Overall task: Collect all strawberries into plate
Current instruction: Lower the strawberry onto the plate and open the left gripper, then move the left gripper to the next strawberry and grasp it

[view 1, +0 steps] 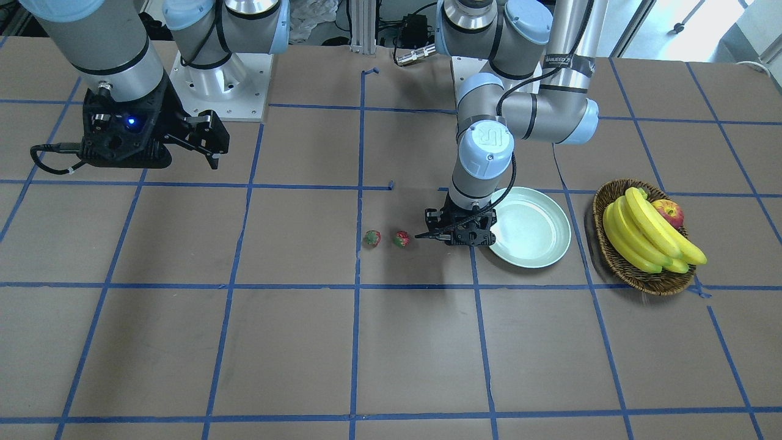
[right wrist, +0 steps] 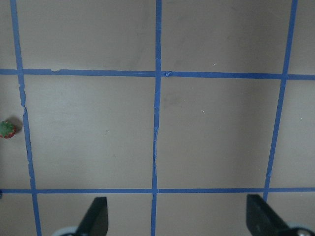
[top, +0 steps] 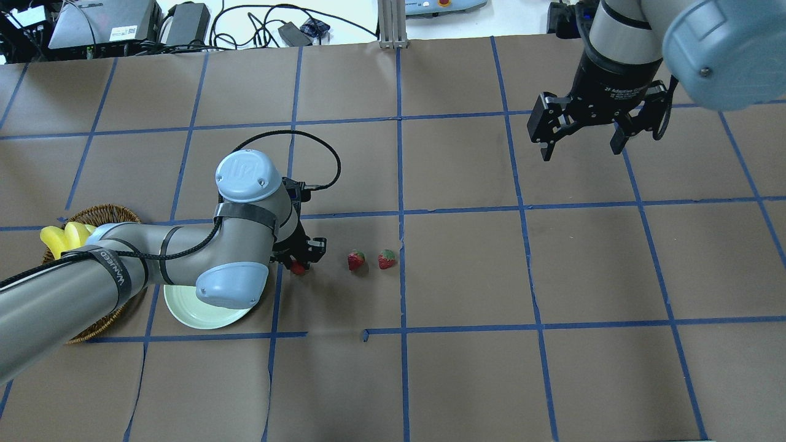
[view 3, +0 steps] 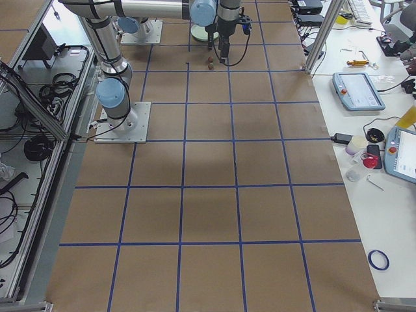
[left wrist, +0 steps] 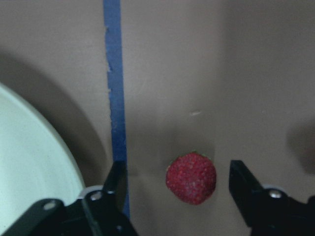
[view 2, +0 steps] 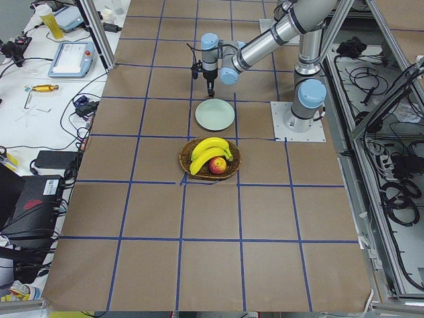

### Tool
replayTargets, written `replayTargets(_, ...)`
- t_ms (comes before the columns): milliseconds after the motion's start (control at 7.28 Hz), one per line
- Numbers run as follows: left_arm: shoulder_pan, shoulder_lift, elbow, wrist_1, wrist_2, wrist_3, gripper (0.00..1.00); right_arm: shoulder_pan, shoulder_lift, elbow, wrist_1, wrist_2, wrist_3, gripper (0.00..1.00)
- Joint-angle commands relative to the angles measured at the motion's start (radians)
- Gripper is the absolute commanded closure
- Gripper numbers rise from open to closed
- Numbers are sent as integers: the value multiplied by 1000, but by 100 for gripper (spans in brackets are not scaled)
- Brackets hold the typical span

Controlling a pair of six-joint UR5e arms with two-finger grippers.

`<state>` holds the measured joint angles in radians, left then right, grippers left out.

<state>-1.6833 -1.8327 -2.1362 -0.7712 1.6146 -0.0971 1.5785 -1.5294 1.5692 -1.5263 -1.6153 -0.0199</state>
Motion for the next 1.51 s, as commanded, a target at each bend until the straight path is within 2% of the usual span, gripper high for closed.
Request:
replayTargets(0,10,53,88,-131,74,61,100,0,0,0,0,0,0,0)
replayTargets(137,34,70,151,-278,106,115,100,0,0,0,0,0,1,0)
replayTargets(275,71,72,127,-302,149,190,100,0,0,0,0,0,2,0)
replayTargets(412,101,72,60,-278,163,229,99,1,0,2,0,2,5,0)
replayTargets(549,99,67,32,-251,207,247,47,0,0,2,0,2,2,0)
replayTargets(687,99,64,32,-250,208,243,0,0,0,0,0,2,2,0)
replayTargets(824,97,67,39,-244,196,240,0,0,0,0,0,2,2,0)
replayTargets(962,73,76,53,-212,117,200,0,0,0,2,0,3,2,0)
replayTargets(1099,36,55,94,-165,-3,53,0,1,0,2,0,3,2,0)
replayTargets(1374,-94,0,117,-91,-18,-120,0,2,0,2,0,5,2,0)
